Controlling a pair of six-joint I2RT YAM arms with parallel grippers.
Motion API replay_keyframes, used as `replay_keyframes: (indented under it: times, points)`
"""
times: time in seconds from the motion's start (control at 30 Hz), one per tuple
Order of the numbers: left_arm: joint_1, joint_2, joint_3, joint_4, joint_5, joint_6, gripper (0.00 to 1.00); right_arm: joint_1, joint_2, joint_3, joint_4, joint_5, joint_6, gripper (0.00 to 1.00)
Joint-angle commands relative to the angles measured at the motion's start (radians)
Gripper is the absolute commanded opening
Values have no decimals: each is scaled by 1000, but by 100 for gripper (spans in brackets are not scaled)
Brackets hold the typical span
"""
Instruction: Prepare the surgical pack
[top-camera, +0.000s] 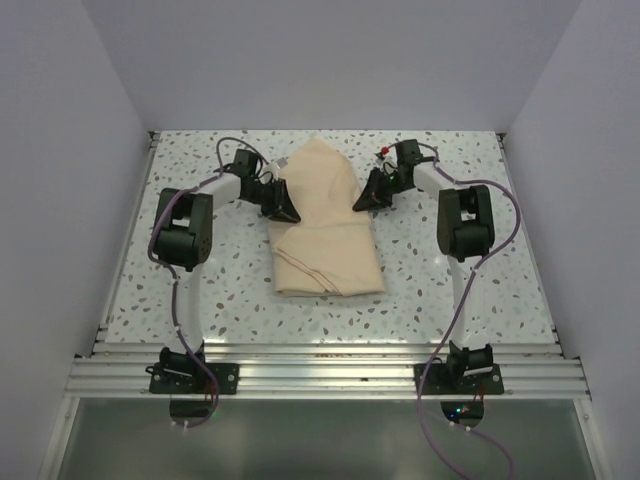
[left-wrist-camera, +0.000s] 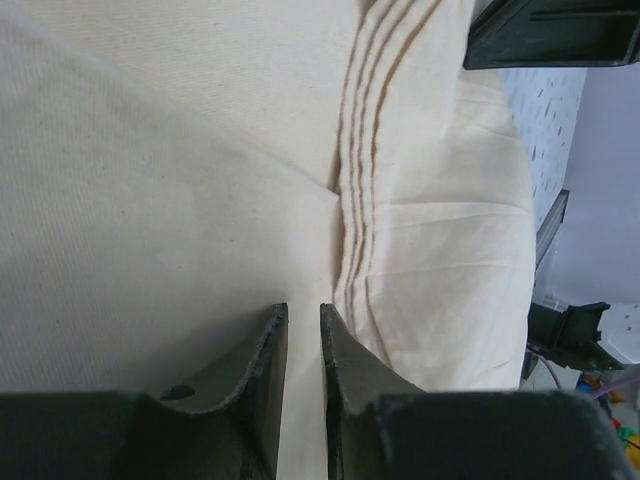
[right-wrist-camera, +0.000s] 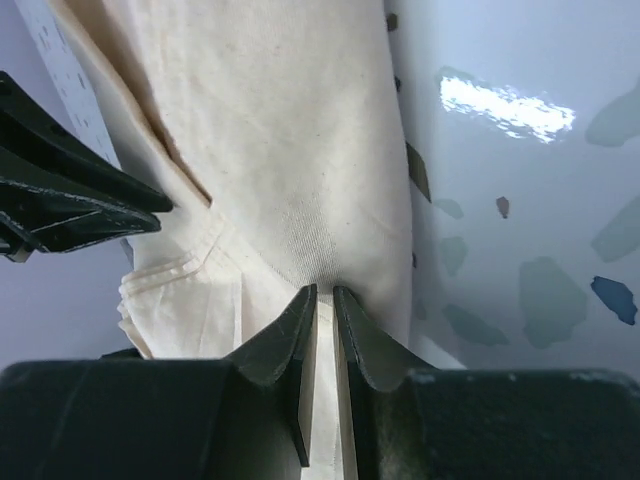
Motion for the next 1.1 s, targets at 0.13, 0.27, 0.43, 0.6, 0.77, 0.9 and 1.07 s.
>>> replay_keyframes:
  times: [0.13,0.27,0.43,0.6,0.77,0.9,1.07]
  points:
    - [3,94,-12,-33,-1,43,21,19,51,-16,25,17,-1,15]
    - [13,34,26,-57,-19,55,21,17,14,50,6,11,6,14]
    - [37,-74,52,2,-42,7,27,26,-64,74,120,-46,106,15]
    - [85,-73,11,146,-6,-98,28,51,-35,80,217,-107,186,16]
    - [120,36,16,235,28,-170,27,48,75,41,415,-138,329,16]
    - [120,134,52,252,7,-194,26,40,160,60,495,-119,407,16]
    - [126,189,121,216,-22,-201,26,22,221,127,481,-83,443,16]
